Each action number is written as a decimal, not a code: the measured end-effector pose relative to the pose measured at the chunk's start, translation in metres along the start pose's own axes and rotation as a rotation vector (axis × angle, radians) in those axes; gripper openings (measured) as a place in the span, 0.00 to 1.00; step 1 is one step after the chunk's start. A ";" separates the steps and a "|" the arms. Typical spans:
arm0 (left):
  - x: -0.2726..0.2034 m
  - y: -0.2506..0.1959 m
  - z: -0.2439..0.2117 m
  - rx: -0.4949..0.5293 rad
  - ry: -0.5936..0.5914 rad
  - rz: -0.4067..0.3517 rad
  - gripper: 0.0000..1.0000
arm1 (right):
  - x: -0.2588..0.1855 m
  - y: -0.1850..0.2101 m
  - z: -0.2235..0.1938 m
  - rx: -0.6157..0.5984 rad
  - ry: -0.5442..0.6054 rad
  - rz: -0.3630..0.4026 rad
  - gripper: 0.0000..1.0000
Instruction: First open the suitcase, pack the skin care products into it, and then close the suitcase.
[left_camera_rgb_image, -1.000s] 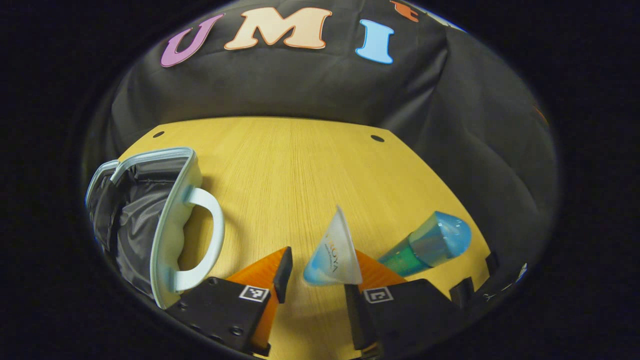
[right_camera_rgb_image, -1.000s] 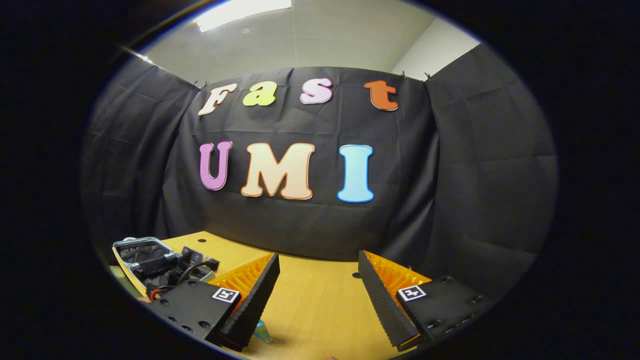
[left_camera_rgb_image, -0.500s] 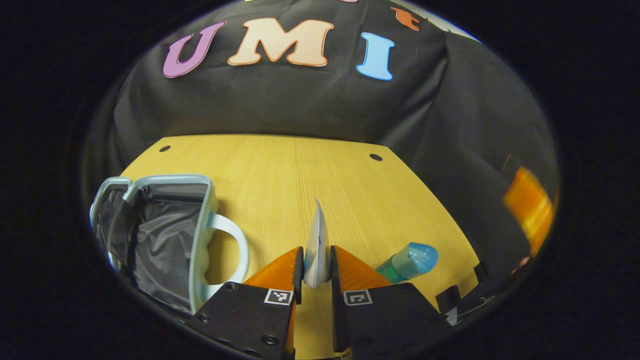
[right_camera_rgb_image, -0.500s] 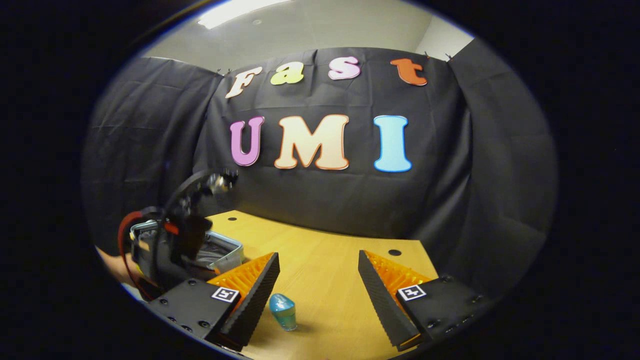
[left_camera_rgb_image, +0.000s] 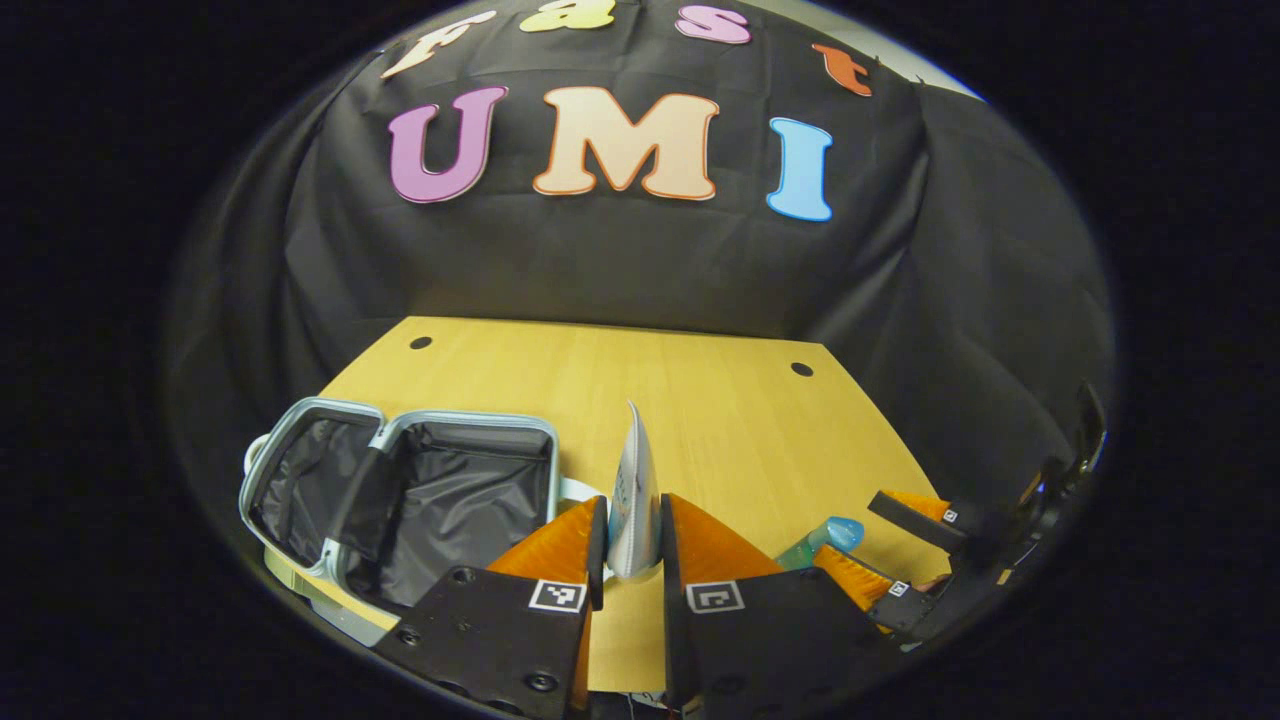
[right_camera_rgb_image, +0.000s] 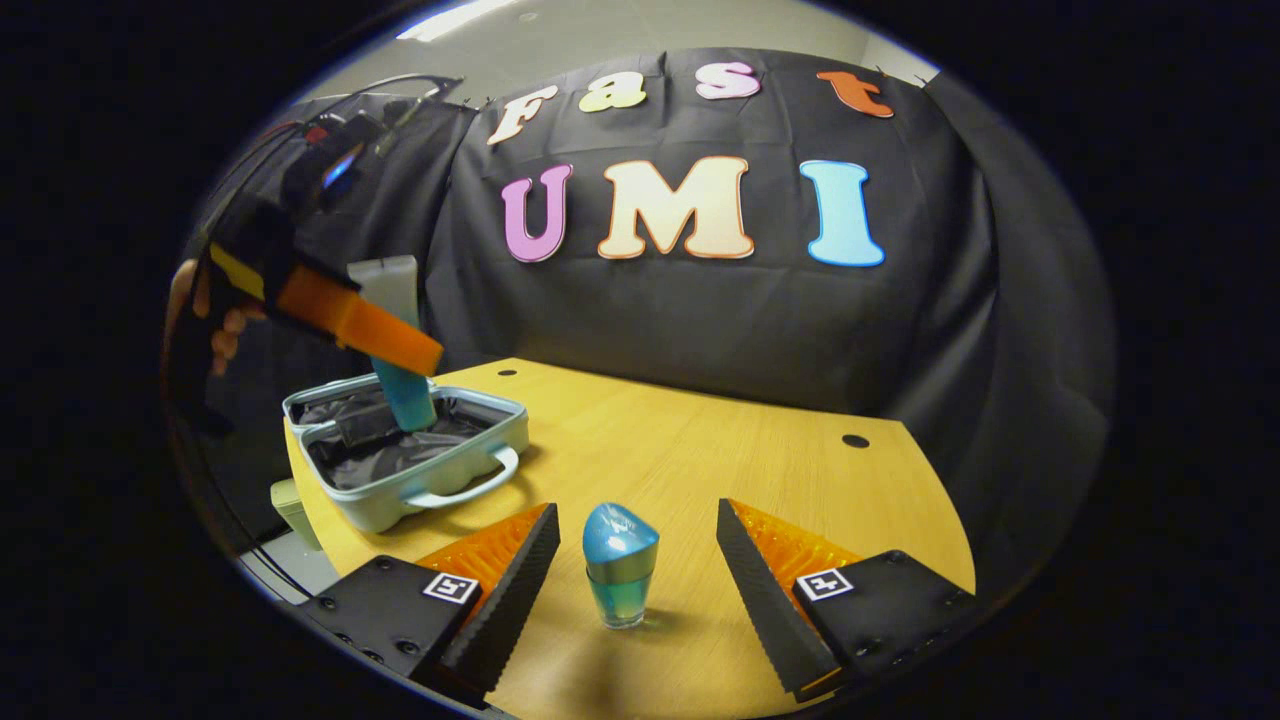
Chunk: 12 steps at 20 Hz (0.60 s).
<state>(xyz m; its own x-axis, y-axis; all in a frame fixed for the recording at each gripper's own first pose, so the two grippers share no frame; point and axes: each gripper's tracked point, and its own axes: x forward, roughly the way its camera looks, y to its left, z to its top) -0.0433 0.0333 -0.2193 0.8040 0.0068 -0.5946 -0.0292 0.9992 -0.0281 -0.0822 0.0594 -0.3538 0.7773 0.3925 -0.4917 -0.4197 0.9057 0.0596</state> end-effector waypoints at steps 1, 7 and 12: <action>-0.006 0.008 -0.001 -0.003 0.003 0.019 0.22 | 0.006 -0.001 -0.011 0.004 0.024 0.003 0.99; -0.026 0.046 -0.024 -0.040 0.041 0.118 0.22 | 0.022 0.015 -0.053 0.013 0.112 0.083 0.72; -0.023 0.085 -0.037 -0.025 0.083 0.187 0.22 | 0.019 0.026 -0.031 0.078 0.126 0.119 0.46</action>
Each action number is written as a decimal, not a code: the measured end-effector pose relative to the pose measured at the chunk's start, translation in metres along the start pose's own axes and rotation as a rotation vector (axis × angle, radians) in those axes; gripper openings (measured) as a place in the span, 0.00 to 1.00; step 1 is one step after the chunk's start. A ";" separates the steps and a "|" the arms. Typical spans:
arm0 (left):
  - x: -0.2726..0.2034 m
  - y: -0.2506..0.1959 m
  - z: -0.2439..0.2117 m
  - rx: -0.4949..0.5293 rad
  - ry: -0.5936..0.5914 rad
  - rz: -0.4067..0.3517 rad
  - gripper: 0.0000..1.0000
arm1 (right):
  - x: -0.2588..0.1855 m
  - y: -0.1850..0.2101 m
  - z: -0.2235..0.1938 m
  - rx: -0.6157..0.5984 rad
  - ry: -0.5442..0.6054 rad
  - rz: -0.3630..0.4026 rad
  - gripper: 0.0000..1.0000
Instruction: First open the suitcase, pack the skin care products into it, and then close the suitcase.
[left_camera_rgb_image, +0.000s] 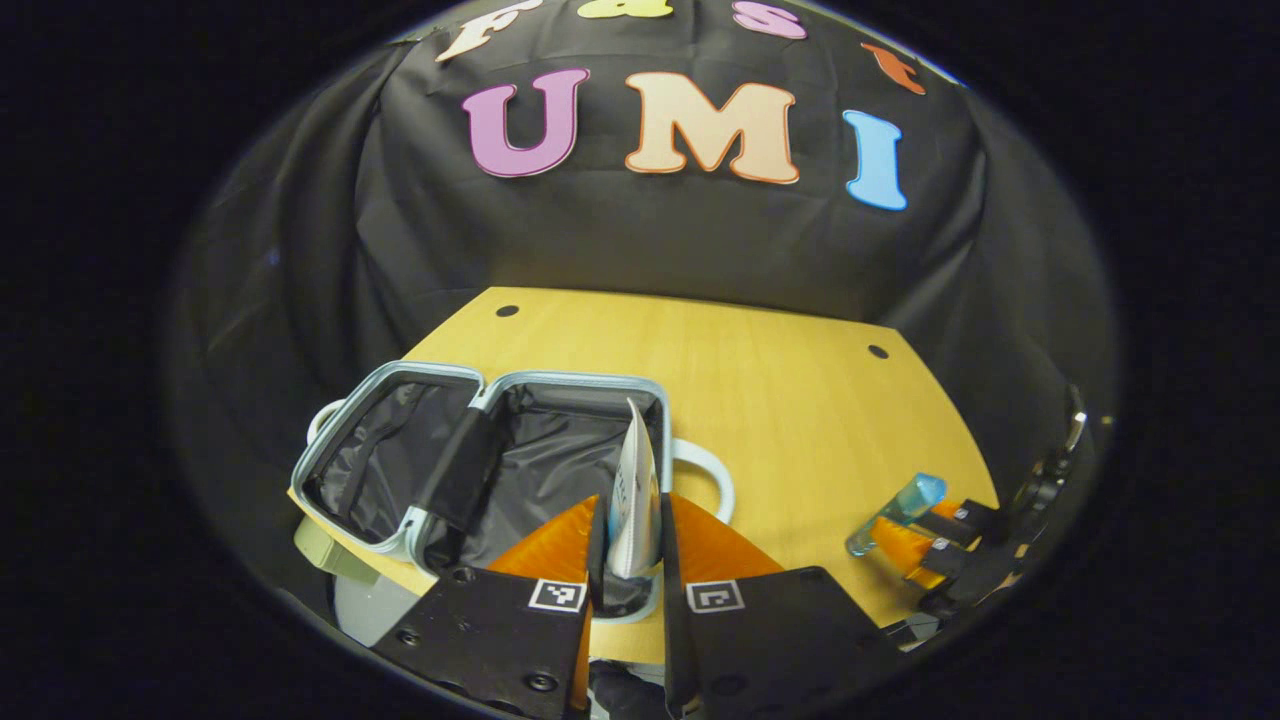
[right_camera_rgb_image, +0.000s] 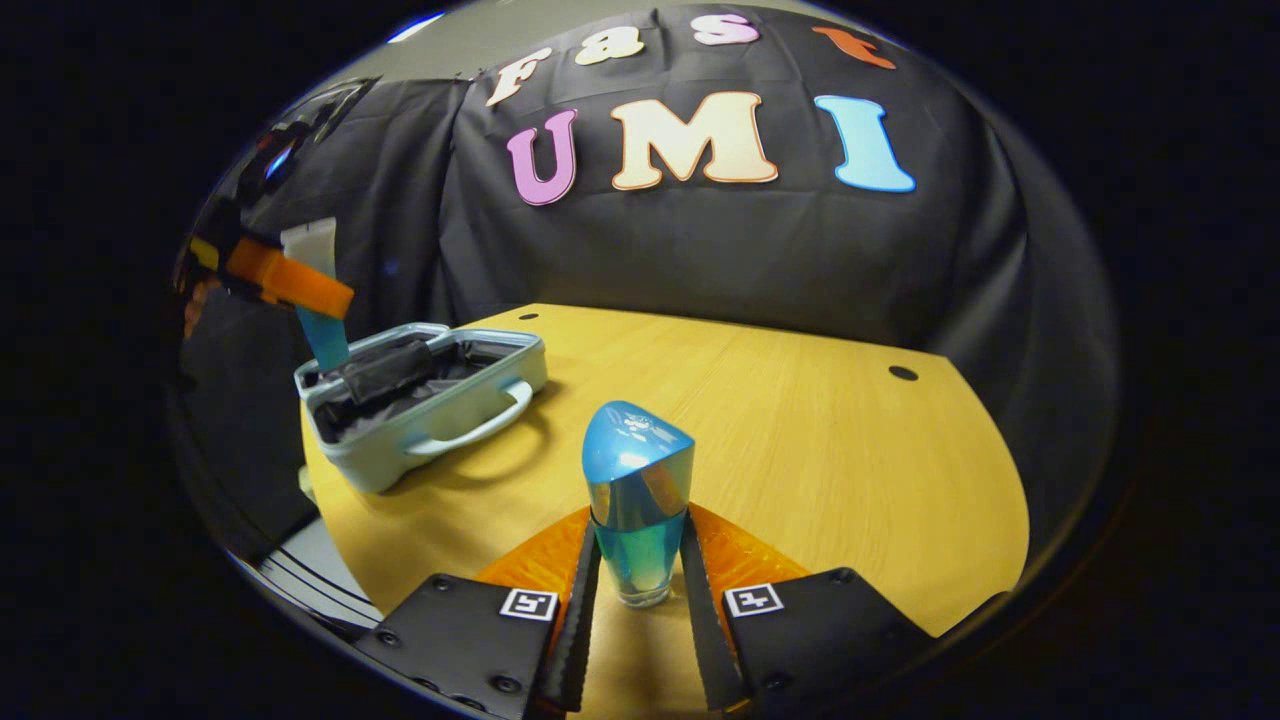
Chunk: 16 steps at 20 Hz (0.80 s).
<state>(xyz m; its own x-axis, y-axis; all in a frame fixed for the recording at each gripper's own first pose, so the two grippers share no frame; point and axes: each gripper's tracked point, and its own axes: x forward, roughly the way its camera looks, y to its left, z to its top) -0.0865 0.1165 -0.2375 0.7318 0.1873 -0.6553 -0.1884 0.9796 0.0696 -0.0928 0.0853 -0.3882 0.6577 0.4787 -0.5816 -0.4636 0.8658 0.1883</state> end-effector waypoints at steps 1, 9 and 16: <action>0.005 0.011 -0.003 -0.001 0.018 0.017 0.22 | -0.003 0.007 0.012 -0.006 -0.014 0.008 0.46; 0.057 0.085 -0.059 0.023 0.323 0.046 0.22 | -0.001 0.087 0.089 0.073 -0.016 0.115 0.43; 0.097 0.107 -0.103 0.017 0.519 -0.015 0.22 | 0.015 0.174 0.104 0.257 0.112 0.243 0.46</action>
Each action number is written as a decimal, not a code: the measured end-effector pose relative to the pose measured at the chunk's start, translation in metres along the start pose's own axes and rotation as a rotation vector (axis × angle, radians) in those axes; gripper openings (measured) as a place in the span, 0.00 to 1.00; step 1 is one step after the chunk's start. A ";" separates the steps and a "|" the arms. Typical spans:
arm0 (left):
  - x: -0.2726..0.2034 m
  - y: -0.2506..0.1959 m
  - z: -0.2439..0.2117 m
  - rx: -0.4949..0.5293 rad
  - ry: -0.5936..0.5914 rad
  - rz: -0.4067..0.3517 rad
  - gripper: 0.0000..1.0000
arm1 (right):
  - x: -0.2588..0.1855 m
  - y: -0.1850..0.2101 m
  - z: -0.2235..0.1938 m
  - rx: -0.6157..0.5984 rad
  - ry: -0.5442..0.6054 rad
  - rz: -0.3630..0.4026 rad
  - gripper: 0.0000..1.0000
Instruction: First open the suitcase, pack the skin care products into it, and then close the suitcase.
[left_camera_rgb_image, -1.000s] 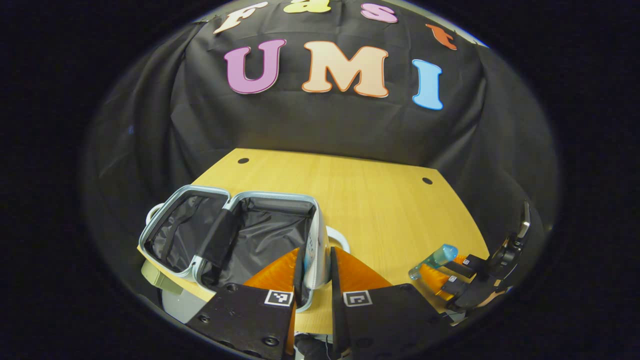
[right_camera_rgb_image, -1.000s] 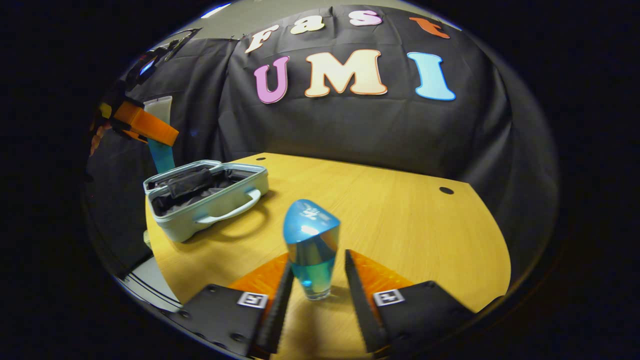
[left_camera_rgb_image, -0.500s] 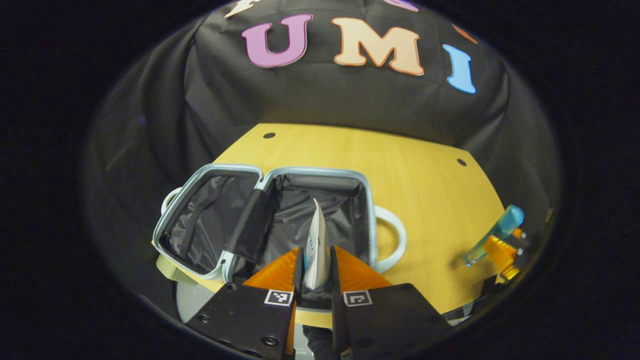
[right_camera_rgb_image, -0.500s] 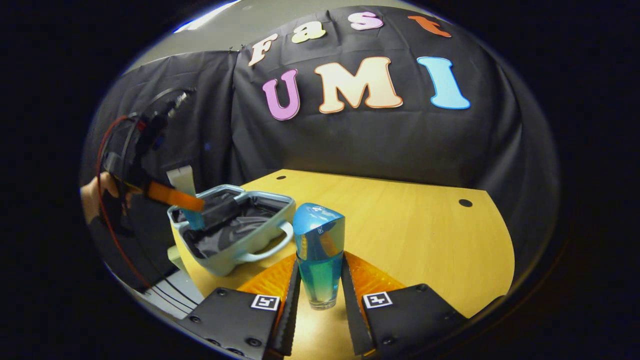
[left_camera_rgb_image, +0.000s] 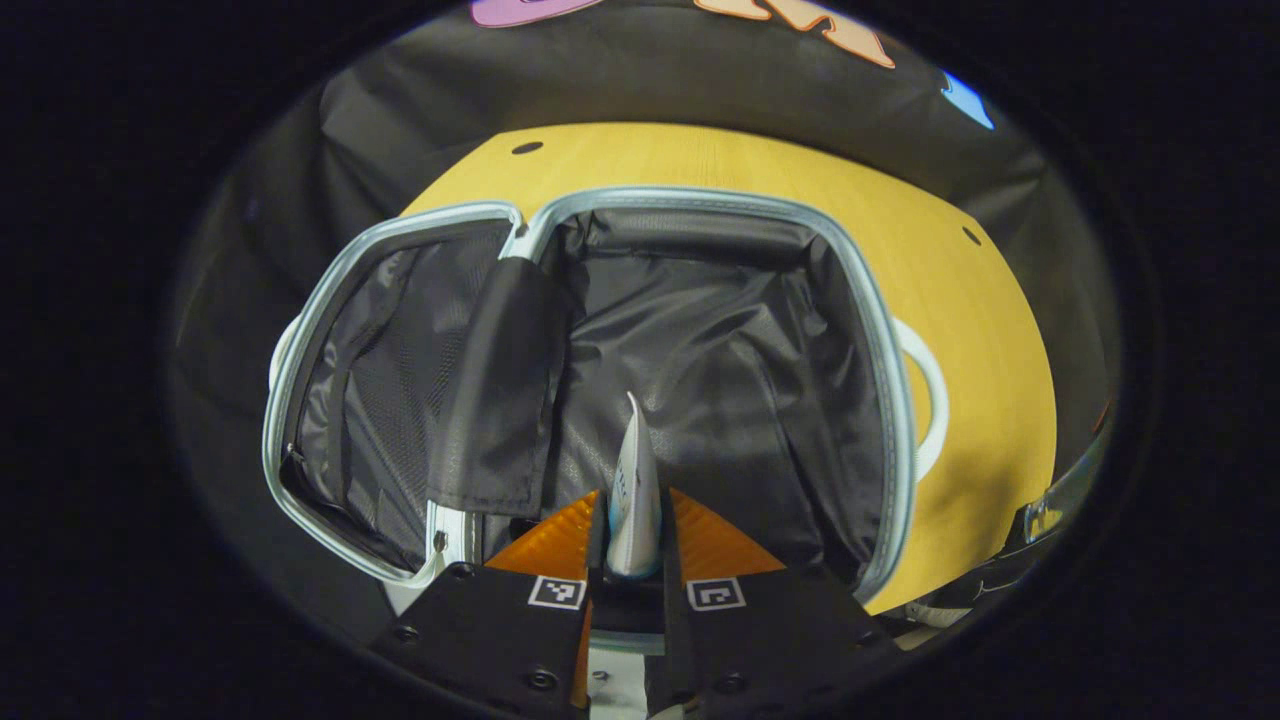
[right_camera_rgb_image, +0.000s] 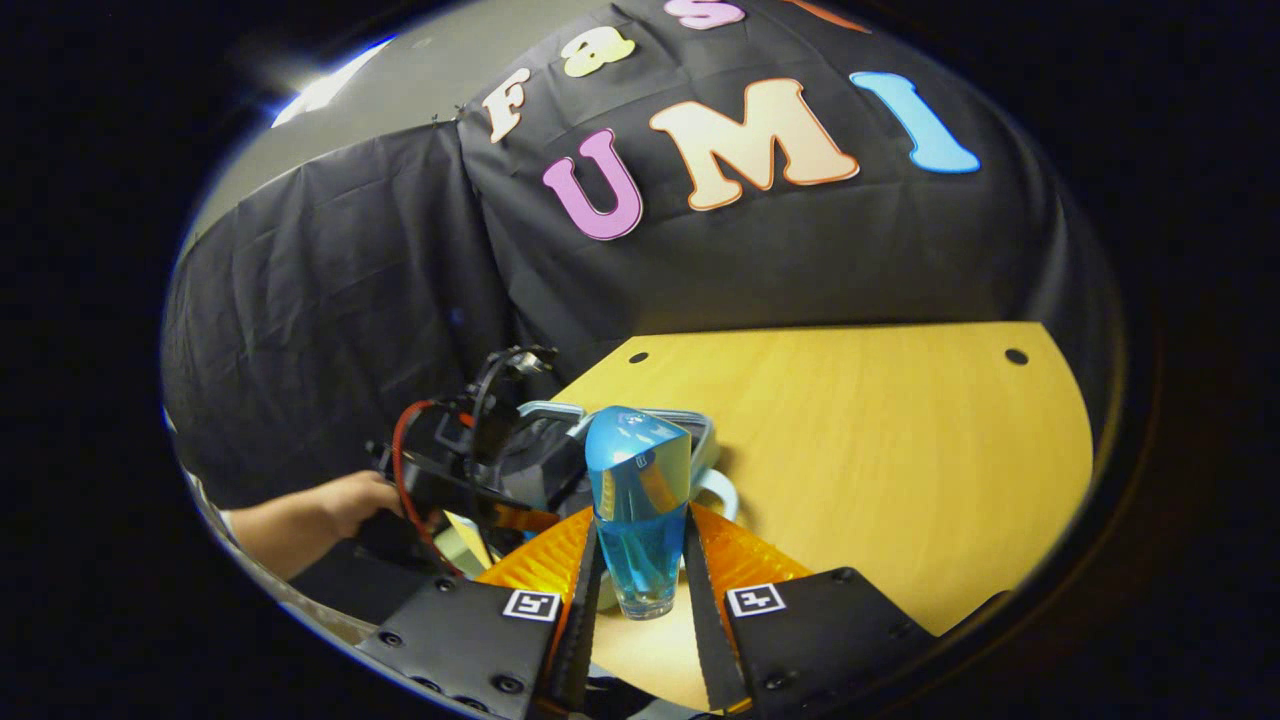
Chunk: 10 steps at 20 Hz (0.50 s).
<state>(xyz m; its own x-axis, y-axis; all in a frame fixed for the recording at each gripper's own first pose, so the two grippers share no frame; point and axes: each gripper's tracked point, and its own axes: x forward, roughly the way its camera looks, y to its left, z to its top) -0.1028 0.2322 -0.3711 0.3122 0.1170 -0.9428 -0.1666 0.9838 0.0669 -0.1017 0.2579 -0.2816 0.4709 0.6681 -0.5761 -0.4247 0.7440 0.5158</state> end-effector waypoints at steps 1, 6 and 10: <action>0.002 0.000 0.006 0.010 -0.012 -0.010 0.22 | 0.009 0.007 -0.004 0.017 0.026 0.008 0.43; 0.013 -0.014 0.016 0.000 -0.013 -0.143 0.37 | 0.052 0.033 -0.021 0.065 0.103 0.009 0.46; -0.010 -0.019 0.036 -0.040 -0.082 -0.294 0.51 | 0.094 0.042 -0.053 0.163 0.190 -0.006 0.43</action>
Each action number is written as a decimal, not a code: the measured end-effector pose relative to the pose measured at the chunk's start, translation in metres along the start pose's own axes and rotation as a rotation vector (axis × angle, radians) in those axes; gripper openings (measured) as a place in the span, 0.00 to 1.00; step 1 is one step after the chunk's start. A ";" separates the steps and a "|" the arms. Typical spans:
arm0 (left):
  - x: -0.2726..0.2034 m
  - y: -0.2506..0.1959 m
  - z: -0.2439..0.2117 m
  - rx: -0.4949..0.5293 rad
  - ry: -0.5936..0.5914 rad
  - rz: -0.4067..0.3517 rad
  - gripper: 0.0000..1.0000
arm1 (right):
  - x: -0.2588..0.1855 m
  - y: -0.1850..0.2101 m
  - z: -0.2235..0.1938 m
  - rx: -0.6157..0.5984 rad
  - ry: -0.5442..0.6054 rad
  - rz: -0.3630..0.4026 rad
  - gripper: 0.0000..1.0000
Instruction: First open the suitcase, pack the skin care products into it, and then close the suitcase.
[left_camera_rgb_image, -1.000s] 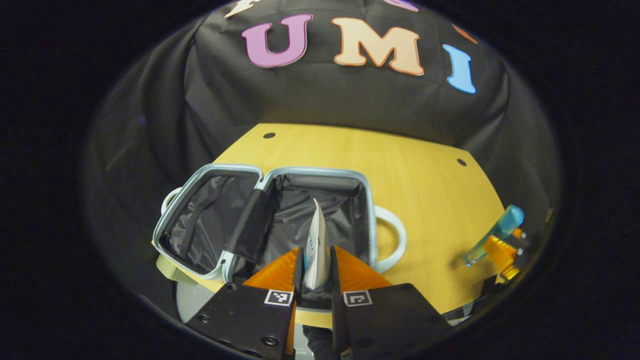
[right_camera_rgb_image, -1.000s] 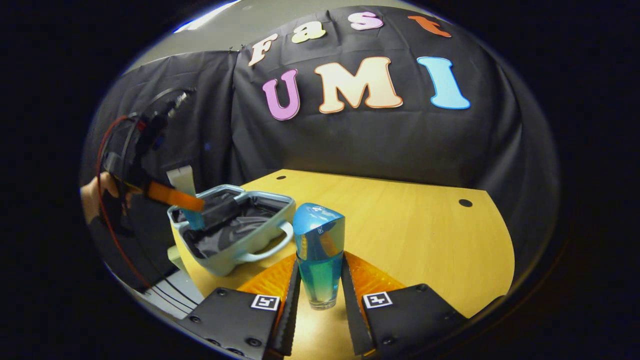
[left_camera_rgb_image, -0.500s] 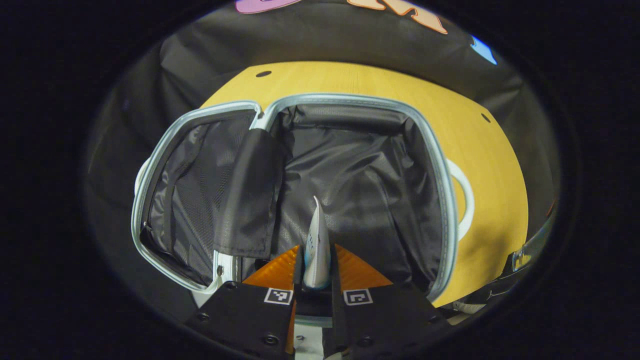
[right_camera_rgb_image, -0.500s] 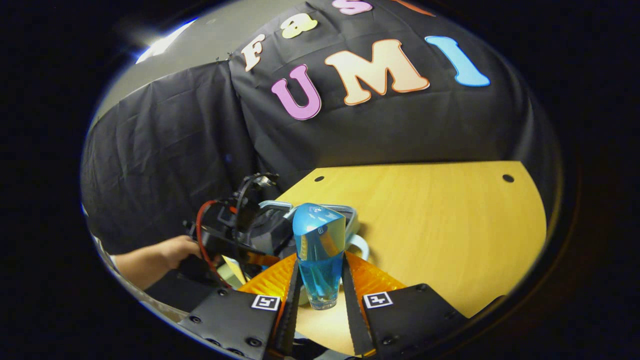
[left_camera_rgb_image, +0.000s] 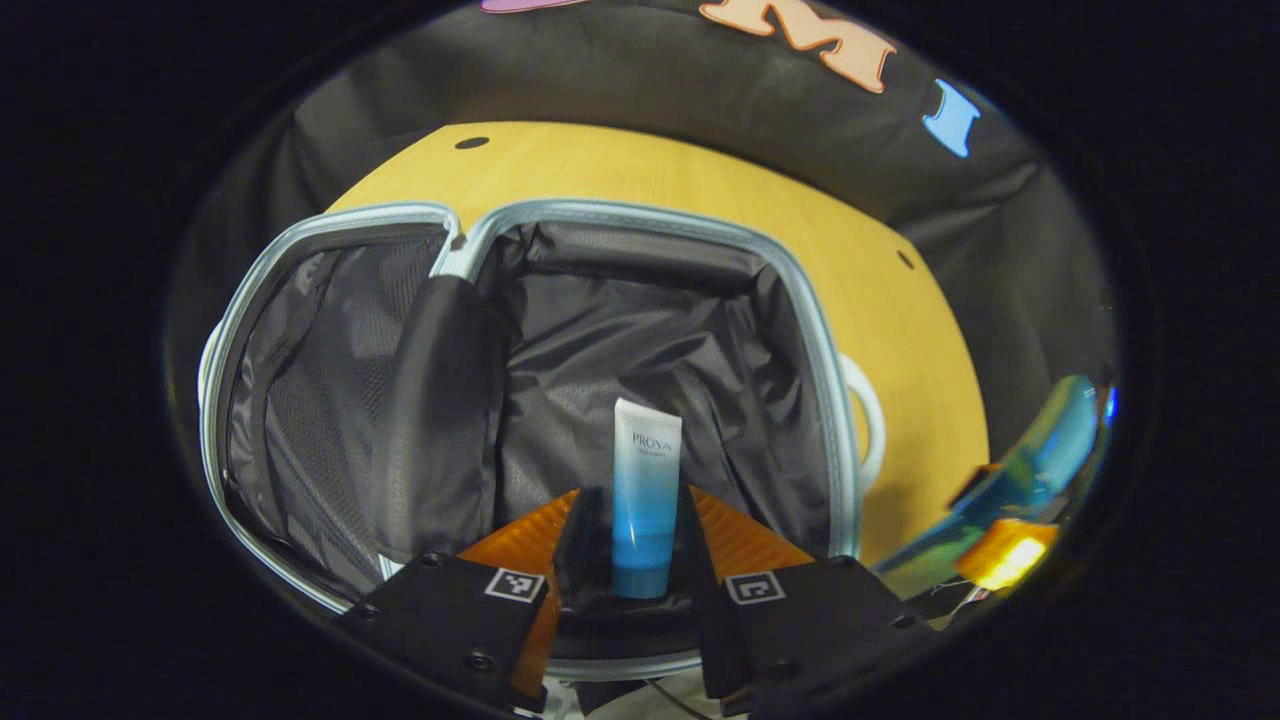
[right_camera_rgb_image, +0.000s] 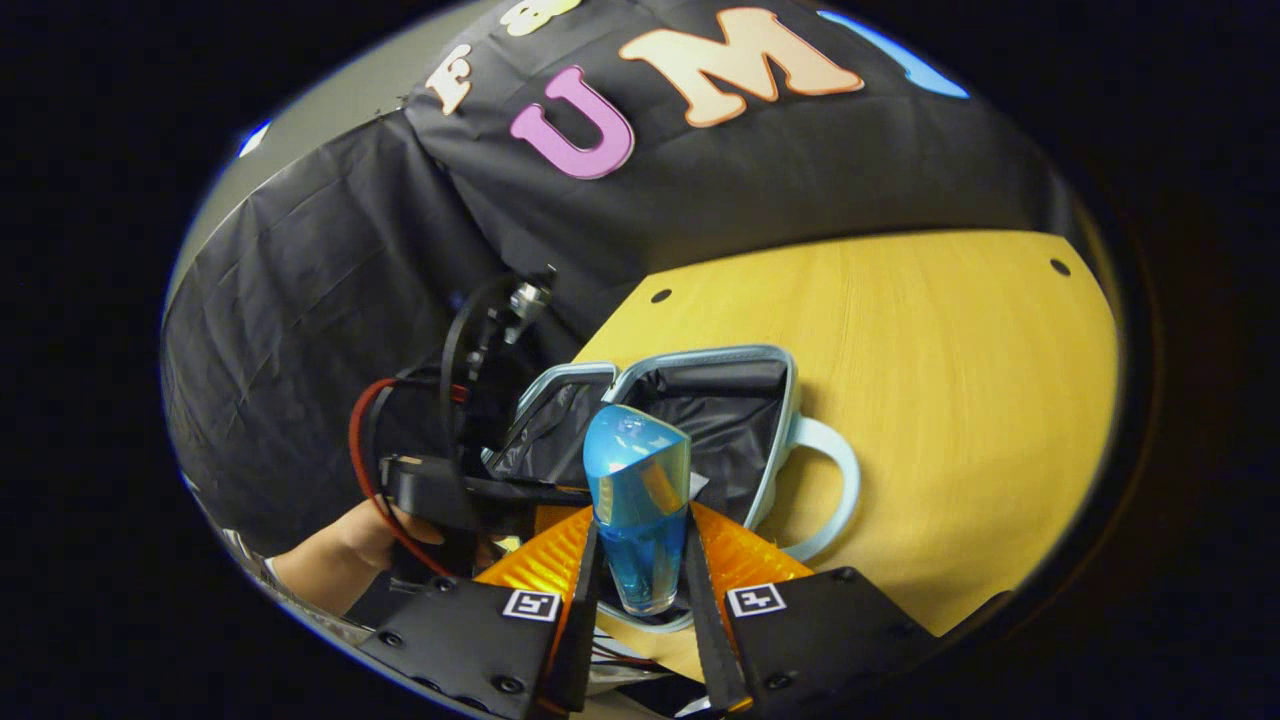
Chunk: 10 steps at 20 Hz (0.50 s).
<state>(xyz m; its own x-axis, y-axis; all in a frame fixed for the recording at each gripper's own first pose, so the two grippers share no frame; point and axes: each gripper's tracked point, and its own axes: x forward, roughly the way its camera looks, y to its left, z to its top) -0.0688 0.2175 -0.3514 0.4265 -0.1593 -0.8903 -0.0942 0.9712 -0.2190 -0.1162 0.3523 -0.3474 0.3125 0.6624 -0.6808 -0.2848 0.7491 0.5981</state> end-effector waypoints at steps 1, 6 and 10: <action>-0.007 0.002 0.011 -0.003 -0.042 -0.019 0.55 | 0.010 -0.002 -0.009 0.009 0.025 -0.014 0.46; -0.048 0.046 0.066 -0.005 -0.266 0.008 0.90 | 0.050 -0.017 -0.043 0.020 0.126 -0.108 0.46; -0.076 0.104 0.079 -0.048 -0.335 0.085 0.94 | 0.072 -0.015 -0.042 0.027 0.127 -0.140 0.50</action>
<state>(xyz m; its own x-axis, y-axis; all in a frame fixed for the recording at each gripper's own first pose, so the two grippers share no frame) -0.0402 0.3440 -0.2749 0.6865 -0.0036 -0.7271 -0.1807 0.9678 -0.1754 -0.1276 0.3887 -0.4227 0.2297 0.5467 -0.8052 -0.2212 0.8350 0.5038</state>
